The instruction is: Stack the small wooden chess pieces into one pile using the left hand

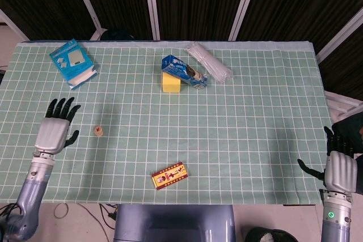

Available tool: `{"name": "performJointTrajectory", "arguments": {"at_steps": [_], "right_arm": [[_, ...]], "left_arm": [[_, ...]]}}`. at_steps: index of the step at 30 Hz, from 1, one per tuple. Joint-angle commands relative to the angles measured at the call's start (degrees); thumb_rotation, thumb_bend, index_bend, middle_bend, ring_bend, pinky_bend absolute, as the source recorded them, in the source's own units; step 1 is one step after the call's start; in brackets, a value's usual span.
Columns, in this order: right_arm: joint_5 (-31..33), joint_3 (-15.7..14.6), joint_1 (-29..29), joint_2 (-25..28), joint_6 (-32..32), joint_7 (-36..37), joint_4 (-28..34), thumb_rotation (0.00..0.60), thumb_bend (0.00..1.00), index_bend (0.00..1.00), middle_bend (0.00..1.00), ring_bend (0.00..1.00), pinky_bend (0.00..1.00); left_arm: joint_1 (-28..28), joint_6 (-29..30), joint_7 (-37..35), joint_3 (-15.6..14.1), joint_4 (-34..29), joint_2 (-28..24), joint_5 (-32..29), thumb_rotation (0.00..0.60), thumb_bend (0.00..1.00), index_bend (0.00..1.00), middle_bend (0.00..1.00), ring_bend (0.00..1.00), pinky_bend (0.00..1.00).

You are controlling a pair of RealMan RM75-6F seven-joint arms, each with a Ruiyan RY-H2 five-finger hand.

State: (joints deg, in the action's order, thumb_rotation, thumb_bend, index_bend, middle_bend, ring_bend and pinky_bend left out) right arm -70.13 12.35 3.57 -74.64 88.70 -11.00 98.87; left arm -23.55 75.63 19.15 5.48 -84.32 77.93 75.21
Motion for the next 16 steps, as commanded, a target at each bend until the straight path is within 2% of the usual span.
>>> {"name": "performJointTrajectory", "arguments": {"at_steps": [1, 6, 16], "right_arm": [[-1.46, -0.4, 0.1, 0.4, -0.09, 1.02, -0.37, 0.6, 0.23, 0.09, 0.01, 0.09, 0.0], [-5.37, -1.76, 0.37, 1.06, -0.27, 2.95, -1.74, 0.6, 0.23, 0.09, 0.01, 0.09, 0.0], [-14.71, -5.06, 1.59, 2.54, -0.28, 3.75, -6.0, 0.6, 0.23, 0.09, 0.01, 0.06, 0.0]], "left_arm": [[4.59, 5.75, -6.04, -1.6, -2.38, -3.48, 3.24, 0.6, 0.31, 0.09, 0.01, 0.0, 0.0], [9.13, 10.47, -11.6, -2.54, -3.58, -7.0, 4.04, 0.6, 0.3, 0.07, 0.0, 0.0, 0.0], [13.28, 12.37, -14.8, -3.28, -4.26, -10.79, 3.76, 0.6, 0.3, 0.07, 0.0, 0.0, 0.0]]}}
